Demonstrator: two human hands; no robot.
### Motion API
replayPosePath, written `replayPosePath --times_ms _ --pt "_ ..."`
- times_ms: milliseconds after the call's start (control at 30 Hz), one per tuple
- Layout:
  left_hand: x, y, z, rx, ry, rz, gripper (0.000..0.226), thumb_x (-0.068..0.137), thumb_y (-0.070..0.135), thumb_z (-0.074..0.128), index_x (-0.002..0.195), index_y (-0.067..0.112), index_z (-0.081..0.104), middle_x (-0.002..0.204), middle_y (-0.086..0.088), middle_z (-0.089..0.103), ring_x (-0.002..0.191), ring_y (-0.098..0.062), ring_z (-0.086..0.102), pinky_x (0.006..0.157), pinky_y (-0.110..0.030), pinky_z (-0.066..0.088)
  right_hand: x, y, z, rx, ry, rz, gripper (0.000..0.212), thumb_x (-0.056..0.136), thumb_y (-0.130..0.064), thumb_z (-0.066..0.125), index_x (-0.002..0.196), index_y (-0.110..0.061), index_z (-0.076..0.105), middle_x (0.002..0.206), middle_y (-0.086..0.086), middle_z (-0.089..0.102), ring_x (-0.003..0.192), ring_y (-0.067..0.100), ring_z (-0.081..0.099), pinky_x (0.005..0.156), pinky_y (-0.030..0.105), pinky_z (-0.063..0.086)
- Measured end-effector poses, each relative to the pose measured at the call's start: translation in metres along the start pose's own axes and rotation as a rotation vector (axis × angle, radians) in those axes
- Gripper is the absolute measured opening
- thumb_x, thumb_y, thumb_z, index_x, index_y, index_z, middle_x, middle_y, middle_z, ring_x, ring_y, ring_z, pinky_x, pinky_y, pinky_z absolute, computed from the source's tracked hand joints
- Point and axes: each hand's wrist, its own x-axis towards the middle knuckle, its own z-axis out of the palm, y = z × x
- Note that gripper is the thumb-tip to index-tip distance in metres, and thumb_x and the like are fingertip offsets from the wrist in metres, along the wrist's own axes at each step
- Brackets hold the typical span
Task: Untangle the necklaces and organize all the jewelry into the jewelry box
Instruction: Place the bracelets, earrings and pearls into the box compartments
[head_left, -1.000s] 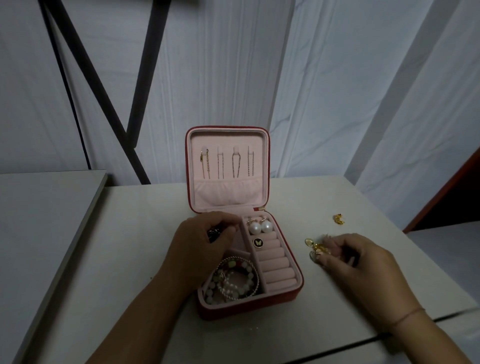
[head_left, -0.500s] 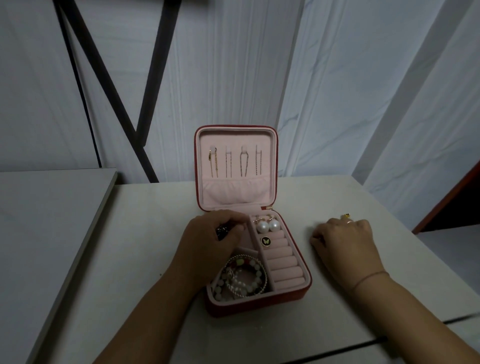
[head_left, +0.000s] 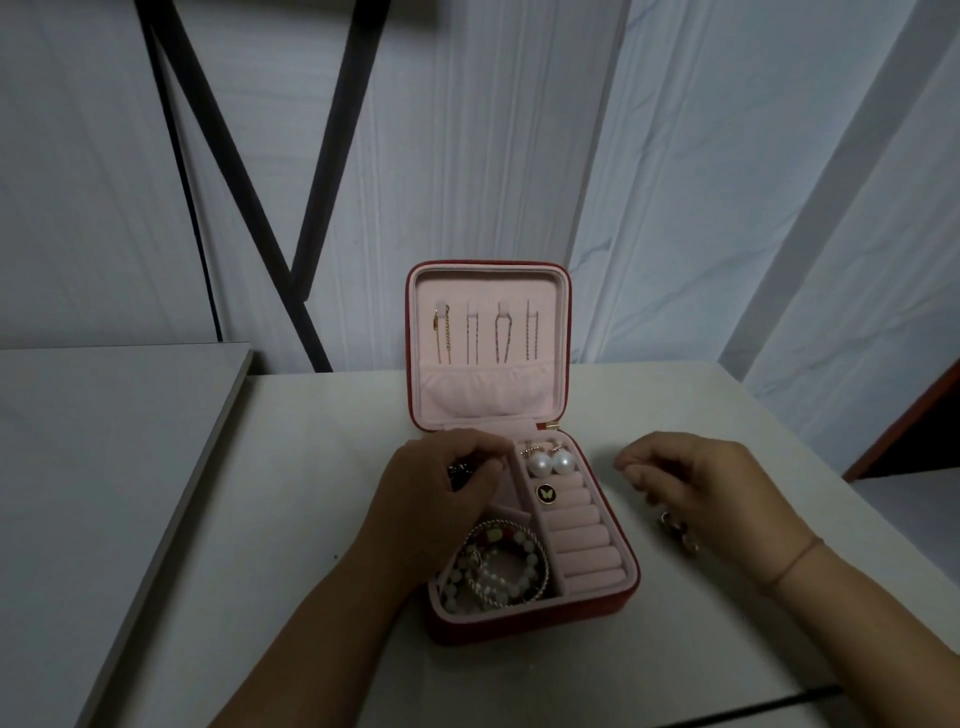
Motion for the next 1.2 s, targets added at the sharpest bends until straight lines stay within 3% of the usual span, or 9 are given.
replayPosePath --times_ms 67,100,167,300,500,667,867,1067,1200 --pt "0.0 0.0 0.0 0.009 0.003 0.009 0.026 0.089 0.015 0.062 0.102 0.037 0.065 0.093 0.03 0.06 0.1 0.01 0.056 0.083 -0.006 0.045 0.002 -0.014 0.0 0.066 -0.067 -0.099 0.024 0.086 -0.008 0.068 0.085 -0.032 0.071 0.075 -0.032 0.064 0.067 -0.008 0.06 0.062 0.004 0.041" --pt "0.0 0.0 0.0 0.011 0.002 0.009 0.026 0.089 0.015 0.062 0.102 0.037 0.064 0.093 0.029 0.06 0.101 0.011 0.055 0.083 -0.007 0.045 0.004 -0.019 0.0 0.07 -0.105 -0.146 0.016 0.087 -0.011 0.066 0.09 -0.025 0.074 0.072 -0.031 0.062 0.07 -0.012 0.058 0.063 0.001 0.039" --pt "-0.001 0.0 0.0 0.009 0.0 0.003 0.025 0.089 0.015 0.062 0.103 0.036 0.065 0.093 0.027 0.061 0.101 0.011 0.055 0.083 -0.006 0.046 0.008 -0.023 0.001 0.032 -0.152 -0.236 0.02 0.086 -0.02 0.06 0.098 -0.018 0.076 0.074 -0.027 0.056 0.077 -0.015 0.055 0.069 0.001 0.037" --pt "-0.001 0.001 0.0 0.0 0.004 0.01 0.026 0.089 0.014 0.062 0.102 0.036 0.064 0.093 0.026 0.062 0.1 0.01 0.055 0.081 -0.005 0.045 0.014 -0.02 0.008 -0.045 -0.245 -0.248 0.017 0.085 -0.015 0.067 0.098 -0.021 0.076 0.081 -0.022 0.054 0.086 -0.011 0.055 0.073 0.002 0.039" --pt "0.0 0.002 0.0 0.002 -0.002 0.015 0.028 0.089 0.014 0.062 0.101 0.039 0.062 0.092 0.03 0.059 0.097 0.014 0.055 0.082 -0.005 0.044 0.009 -0.021 0.012 -0.022 -0.093 -0.114 0.016 0.08 -0.008 0.074 0.085 -0.023 0.074 0.075 -0.015 0.058 0.076 -0.008 0.053 0.066 0.005 0.037" --pt "0.0 0.002 -0.001 0.001 0.0 0.01 0.027 0.089 0.014 0.062 0.101 0.039 0.063 0.092 0.033 0.057 0.097 0.016 0.054 0.082 -0.005 0.044 -0.007 -0.033 0.022 -0.014 0.024 0.021 0.029 0.072 -0.024 0.08 0.063 -0.036 0.056 0.071 -0.008 0.057 0.068 0.006 0.054 0.059 0.013 0.037" --pt "0.0 0.002 0.0 0.018 -0.004 0.007 0.026 0.089 0.015 0.061 0.102 0.038 0.062 0.093 0.03 0.058 0.099 0.015 0.054 0.083 -0.006 0.045 -0.012 -0.048 0.036 -0.041 0.016 0.218 0.022 0.074 -0.036 0.077 0.068 -0.036 0.056 0.08 -0.008 0.056 0.071 0.003 0.051 0.059 0.012 0.034" --pt "0.0 0.002 0.0 0.008 -0.006 0.005 0.025 0.089 0.014 0.061 0.103 0.035 0.064 0.093 0.029 0.058 0.097 0.016 0.054 0.082 -0.004 0.044 -0.006 -0.044 0.032 0.37 -0.074 0.438 0.011 0.071 -0.02 0.082 0.067 -0.018 0.072 0.066 0.016 0.066 0.054 0.013 0.052 0.052 0.023 0.044" --pt "0.0 0.002 0.0 0.003 -0.004 0.004 0.026 0.089 0.013 0.062 0.102 0.035 0.064 0.093 0.03 0.058 0.097 0.016 0.054 0.082 -0.004 0.044 -0.005 -0.043 0.032 0.489 -0.088 0.485 0.006 0.073 -0.015 0.08 0.068 -0.015 0.076 0.077 0.024 0.07 0.065 0.024 0.06 0.067 0.04 0.055"
